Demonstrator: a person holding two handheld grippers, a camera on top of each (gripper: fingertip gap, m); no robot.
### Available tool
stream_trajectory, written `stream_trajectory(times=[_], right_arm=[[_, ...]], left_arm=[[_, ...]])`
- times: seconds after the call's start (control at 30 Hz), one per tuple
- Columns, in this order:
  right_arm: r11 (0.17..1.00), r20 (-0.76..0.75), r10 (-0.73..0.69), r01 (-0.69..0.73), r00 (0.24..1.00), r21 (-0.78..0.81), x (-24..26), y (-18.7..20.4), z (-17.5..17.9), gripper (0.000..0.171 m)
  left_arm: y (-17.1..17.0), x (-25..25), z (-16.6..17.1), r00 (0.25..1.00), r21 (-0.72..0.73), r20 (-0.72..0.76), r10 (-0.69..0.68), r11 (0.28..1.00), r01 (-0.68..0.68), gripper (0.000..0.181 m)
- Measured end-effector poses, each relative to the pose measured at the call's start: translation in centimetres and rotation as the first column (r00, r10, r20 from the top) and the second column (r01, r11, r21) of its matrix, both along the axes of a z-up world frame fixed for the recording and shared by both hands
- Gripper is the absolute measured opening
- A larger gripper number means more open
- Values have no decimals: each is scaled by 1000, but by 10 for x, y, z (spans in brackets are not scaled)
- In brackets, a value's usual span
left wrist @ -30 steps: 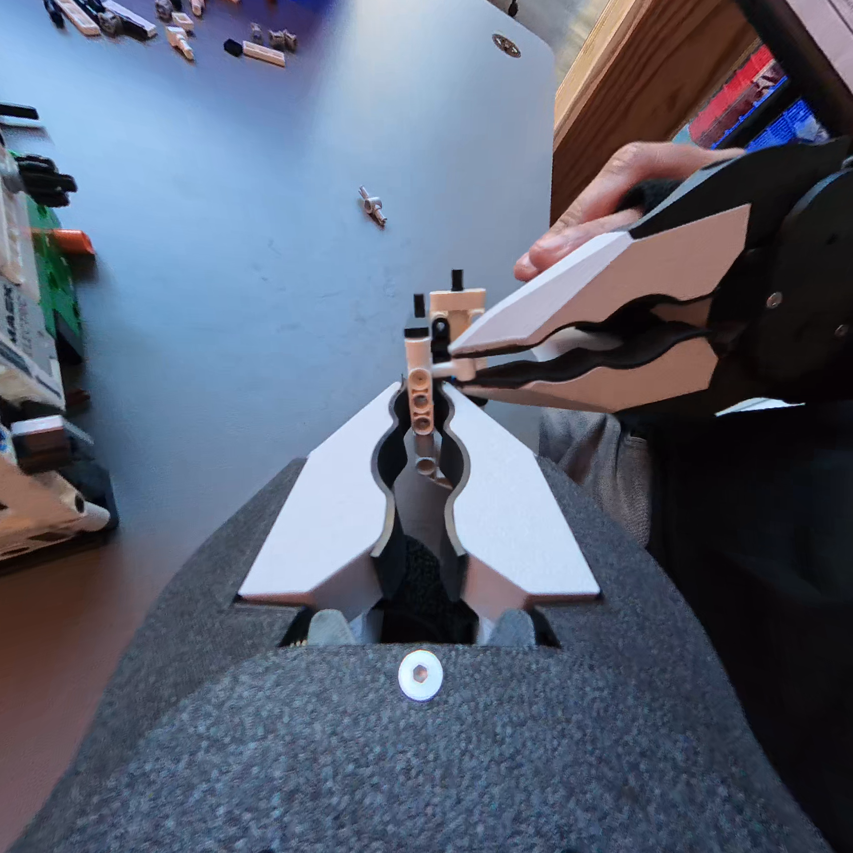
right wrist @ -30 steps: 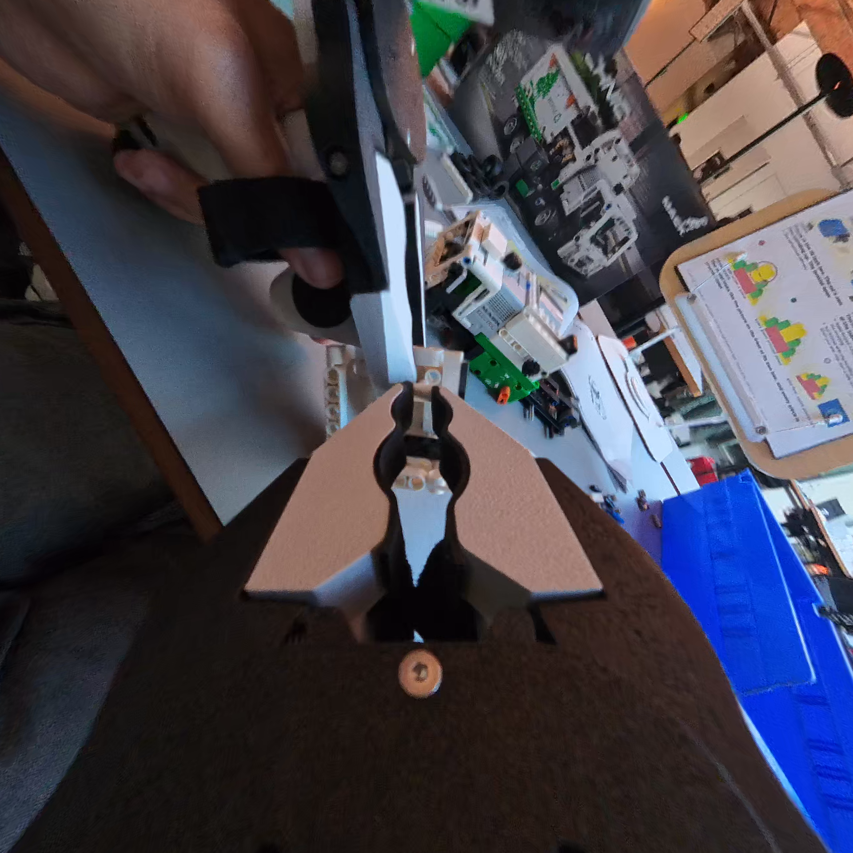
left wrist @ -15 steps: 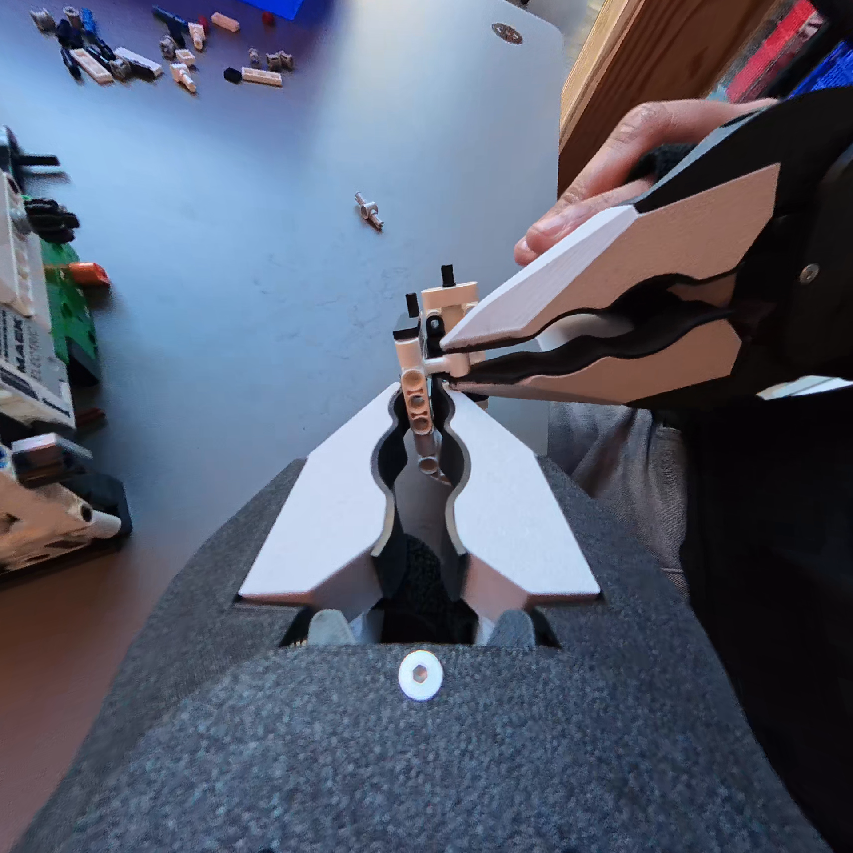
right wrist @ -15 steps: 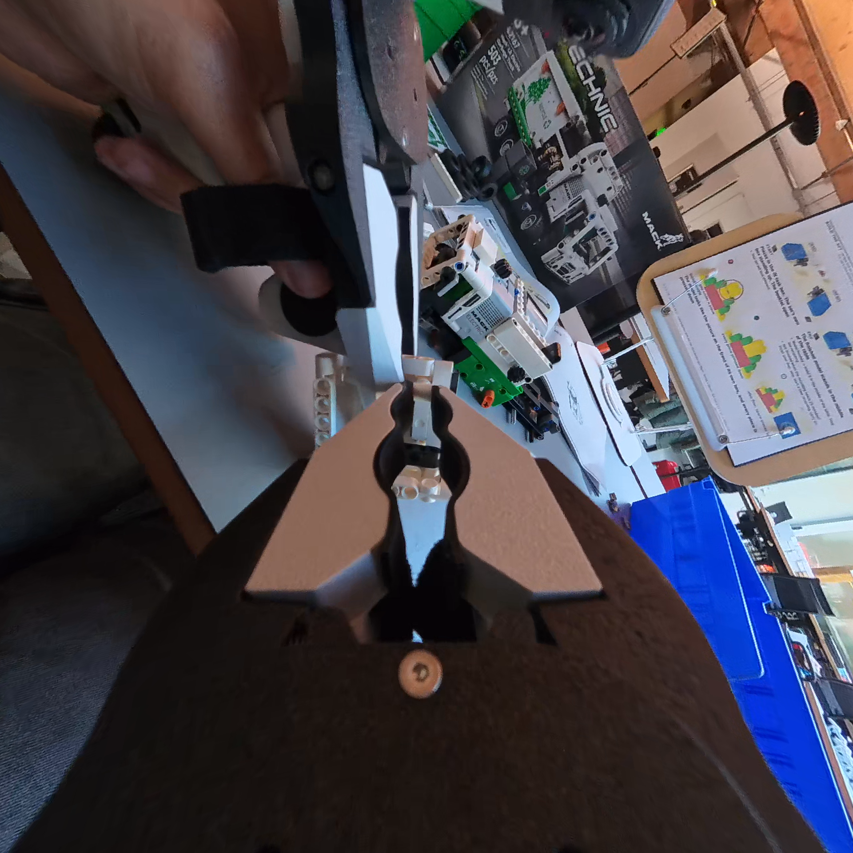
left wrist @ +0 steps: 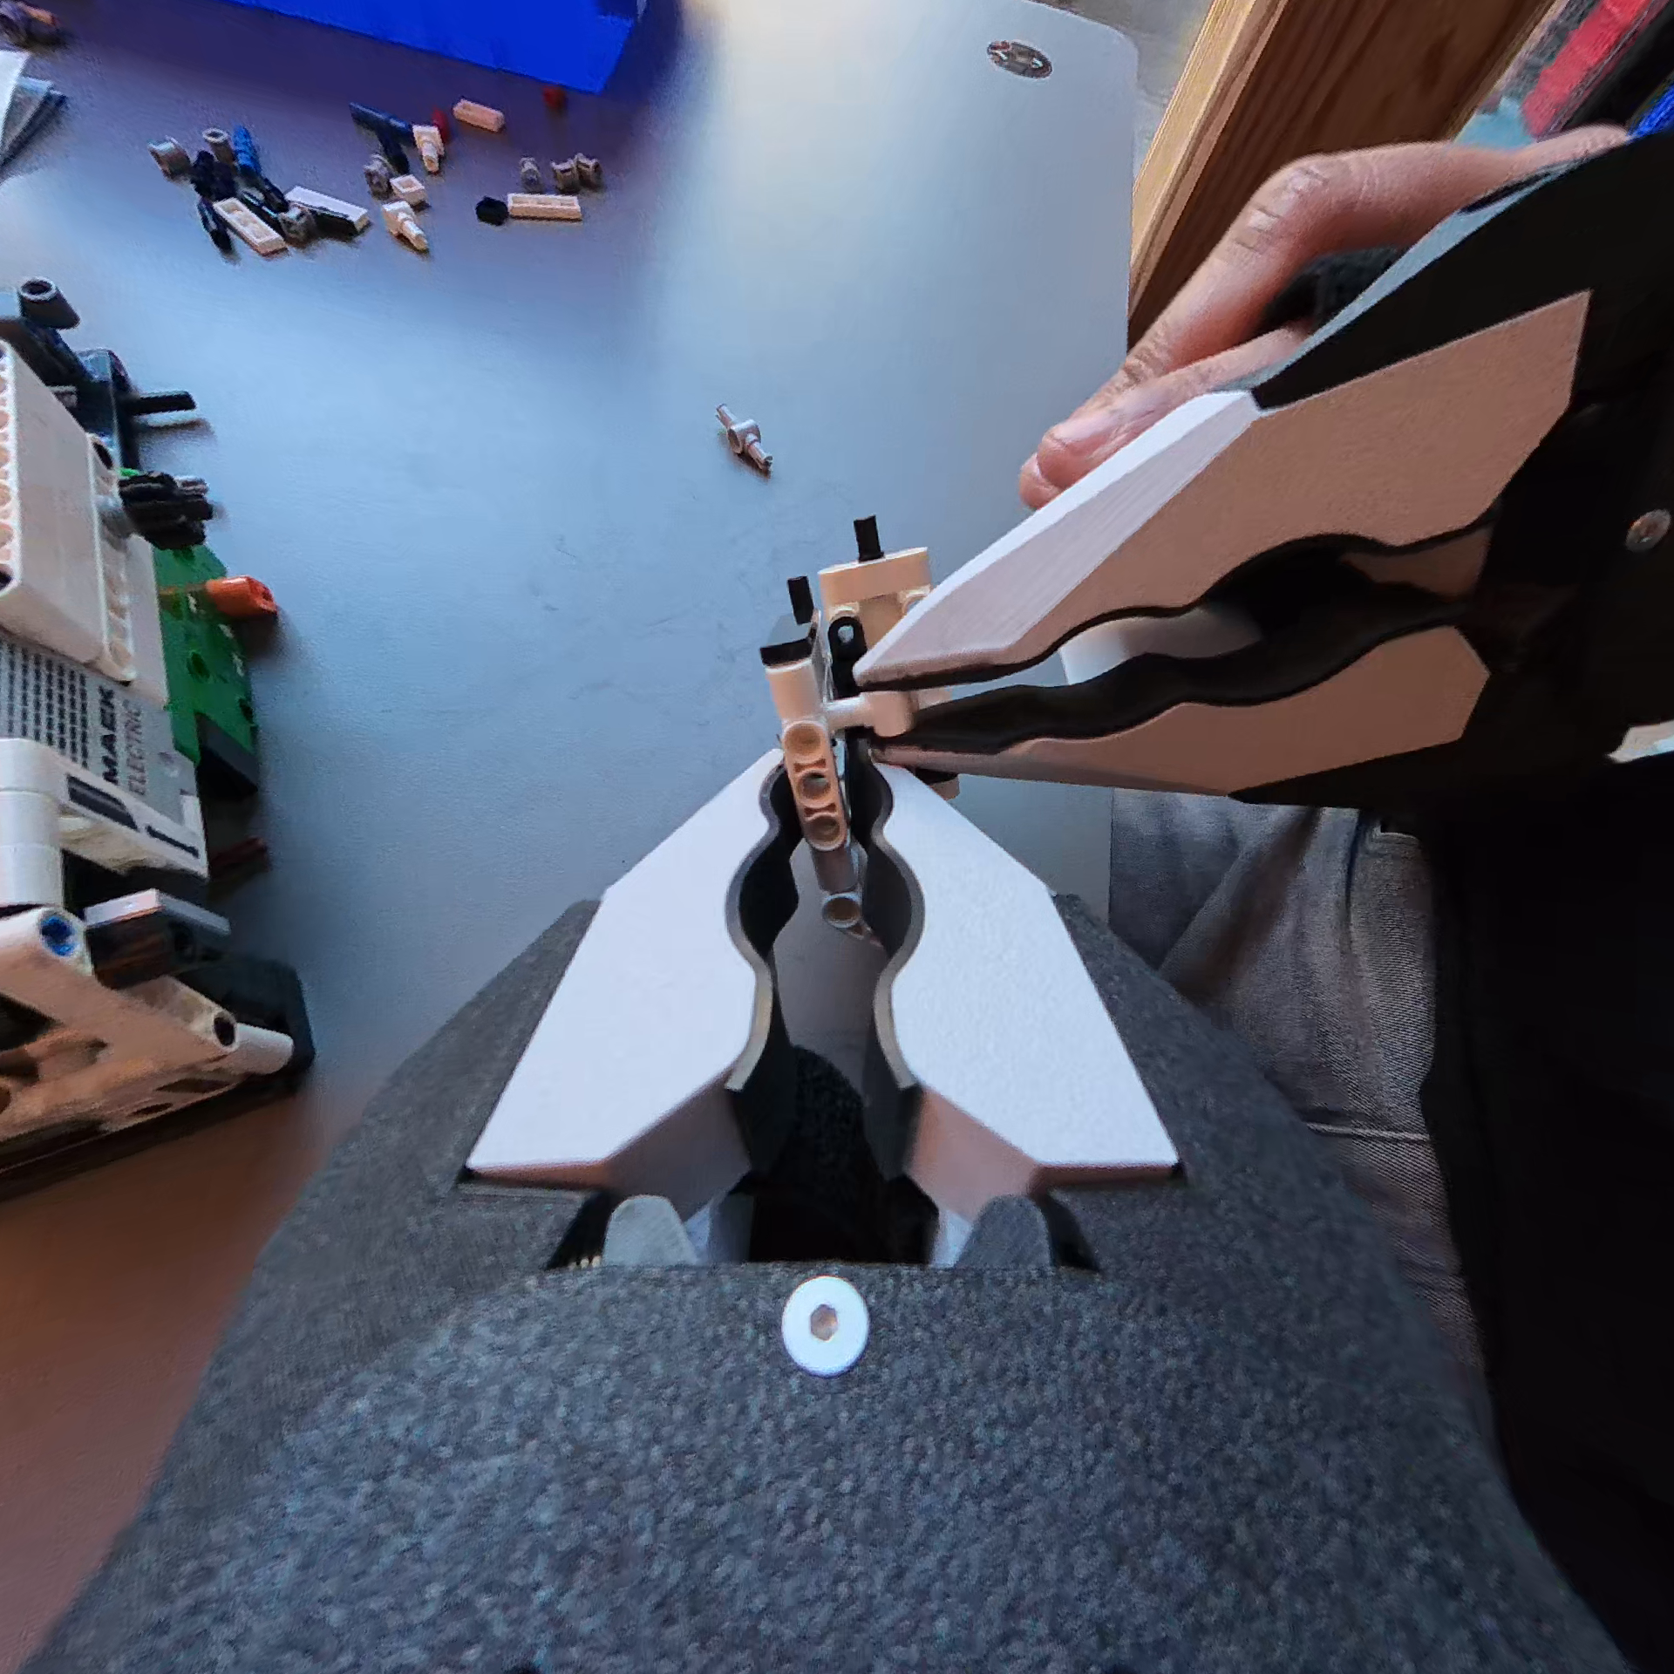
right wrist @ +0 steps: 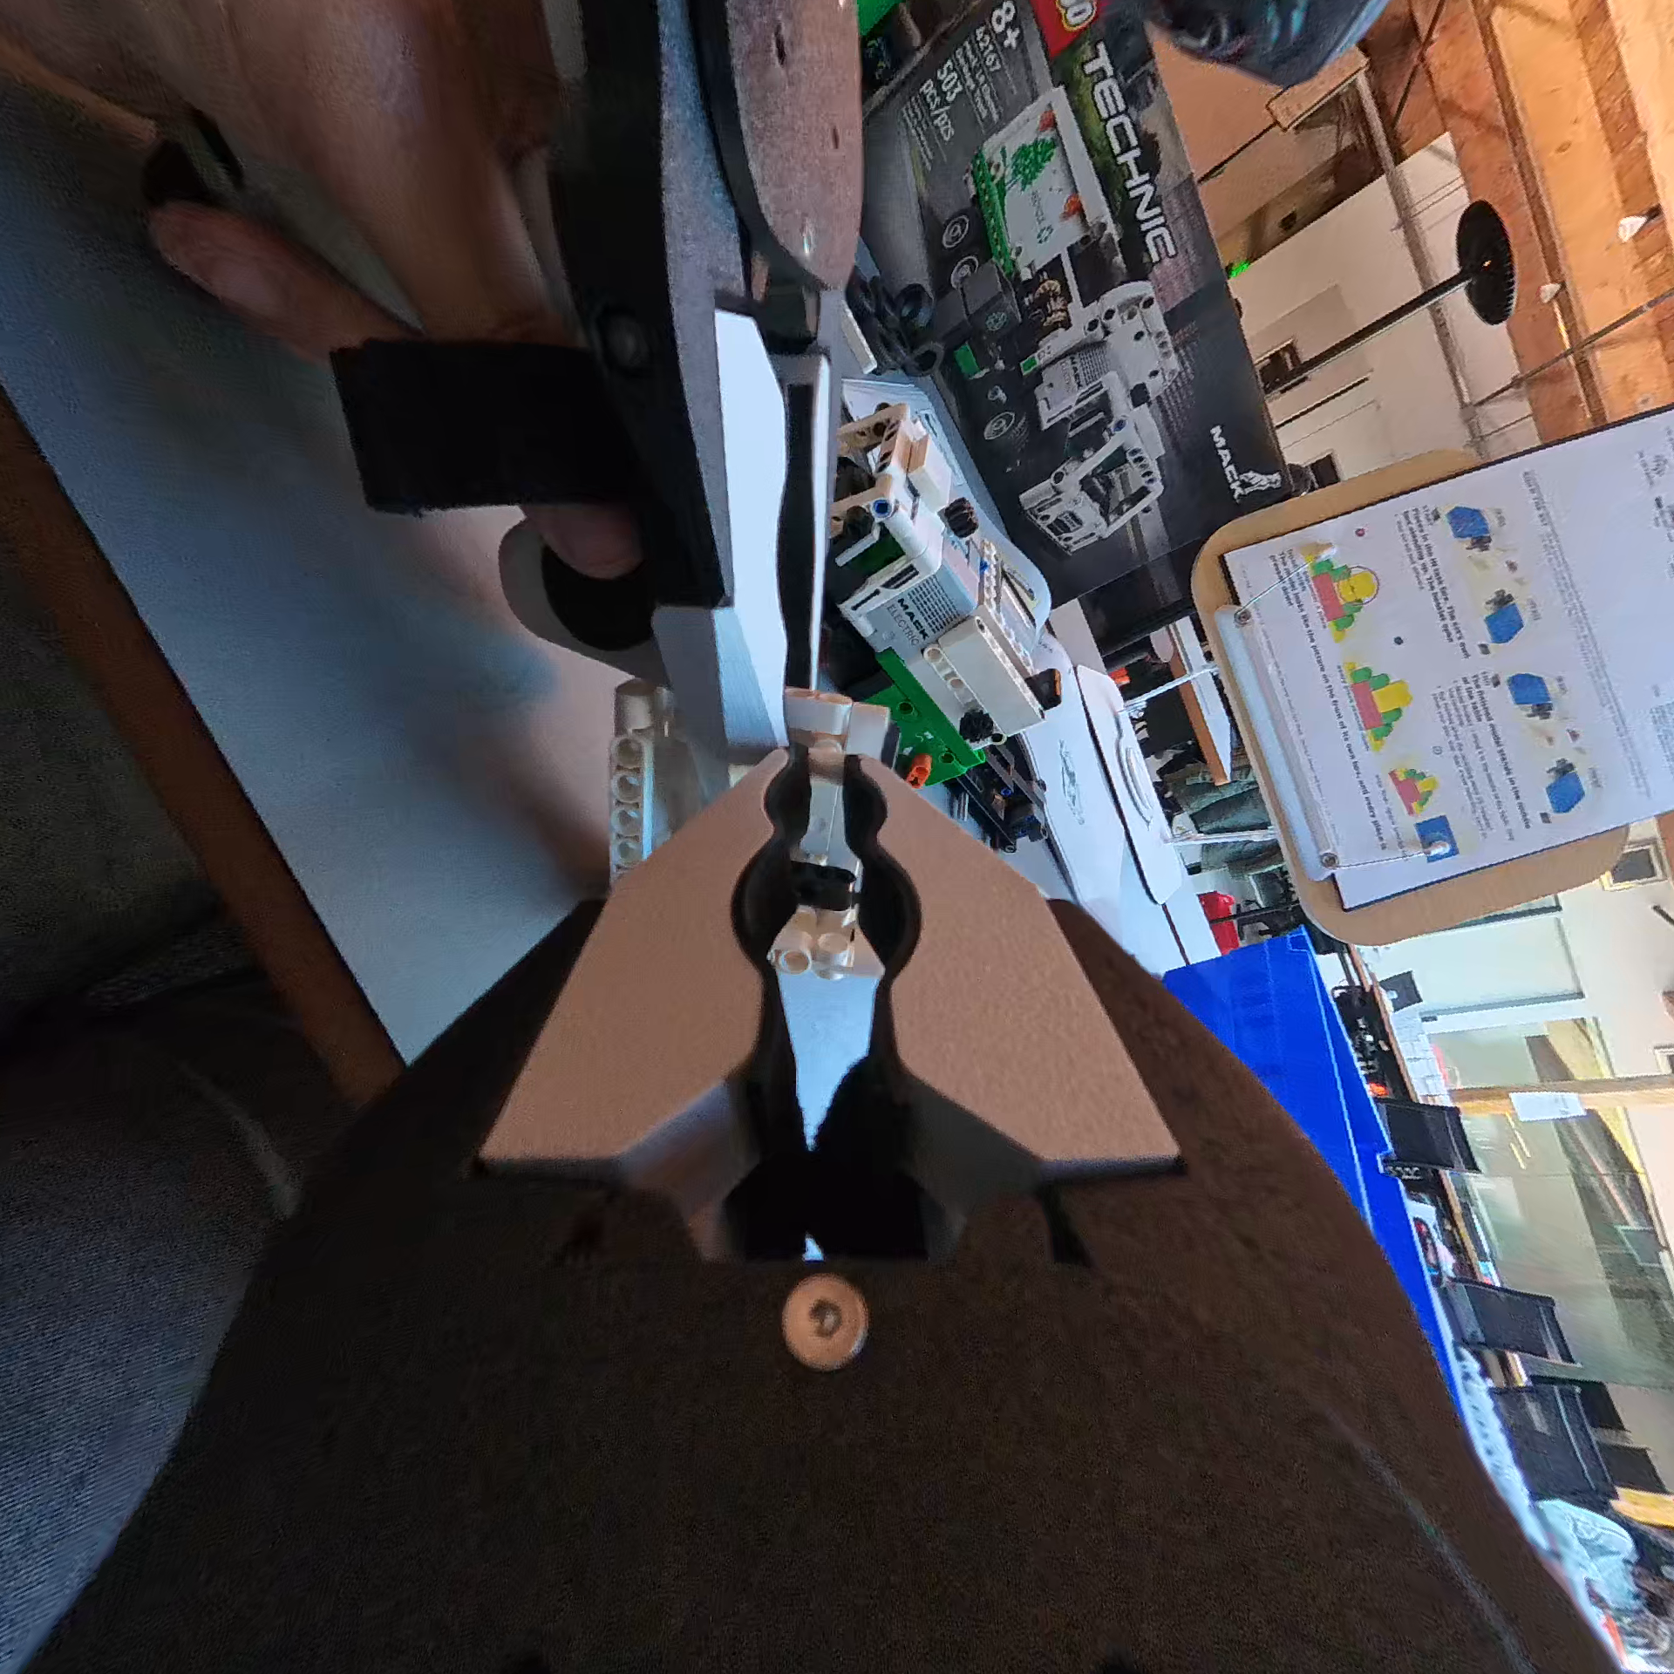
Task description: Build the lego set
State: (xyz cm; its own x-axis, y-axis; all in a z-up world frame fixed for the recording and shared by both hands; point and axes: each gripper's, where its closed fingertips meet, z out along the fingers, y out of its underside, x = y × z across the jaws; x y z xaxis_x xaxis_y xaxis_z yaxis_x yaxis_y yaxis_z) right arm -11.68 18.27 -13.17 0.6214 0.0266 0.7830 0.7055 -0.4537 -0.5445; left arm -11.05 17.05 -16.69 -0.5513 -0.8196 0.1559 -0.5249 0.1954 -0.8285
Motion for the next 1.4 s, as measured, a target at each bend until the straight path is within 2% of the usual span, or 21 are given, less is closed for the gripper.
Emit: stream_trajectory(times=[0.03, 0.2, 0.33, 0.47, 0.77, 1.03, 1.17, 1.23, 1.4], right_arm=[[1000, 4, 5, -5, 1000, -5, 0, -1, 0, 6], [999, -21, 18, -17, 1000, 29, 1, -1, 1, 6], [995, -161, 16, -1, 987, 98, 3, -1, 2, 7], [986, -343, 30, 28, 939, 164, 4, -1, 5, 7], [969, -564, 60, 89, 823, 232, 8, 0, 1, 6], [972, -574, 35, 105, 818, 209, 11, 2, -4, 7], [967, -530, 27, 113, 848, 230, 13, 0, -1, 6], [967, -549, 39, 108, 835, 233, 14, 1, 1, 6], [969, -466, 9, 107, 885, 223, 14, 0, 0, 7]], left_arm=[[0, 0, 0, 1000, 16, 12, -1, 1000, 0, 8], [-1, 2, 0, 1000, 36, 26, -3, 999, 2, 8], [-1, 5, 2, 999, 40, 39, 18, 999, -20, 8], [-2, 5, 6, 1000, -45, 18, 19, 999, -18, 8], [-1, 8, 4, 999, -84, -27, 34, 996, -36, 8], [1, 10, 0, 997, -64, -43, 56, 996, -59, 8], [-4, 10, 3, 994, -184, -99, 41, 981, -59, 8], [-4, 10, 5, 993, -239, -115, 40, 969, -67, 7], [-5, 10, 3, 991, -233, -126, 38, 970, -67, 7]])
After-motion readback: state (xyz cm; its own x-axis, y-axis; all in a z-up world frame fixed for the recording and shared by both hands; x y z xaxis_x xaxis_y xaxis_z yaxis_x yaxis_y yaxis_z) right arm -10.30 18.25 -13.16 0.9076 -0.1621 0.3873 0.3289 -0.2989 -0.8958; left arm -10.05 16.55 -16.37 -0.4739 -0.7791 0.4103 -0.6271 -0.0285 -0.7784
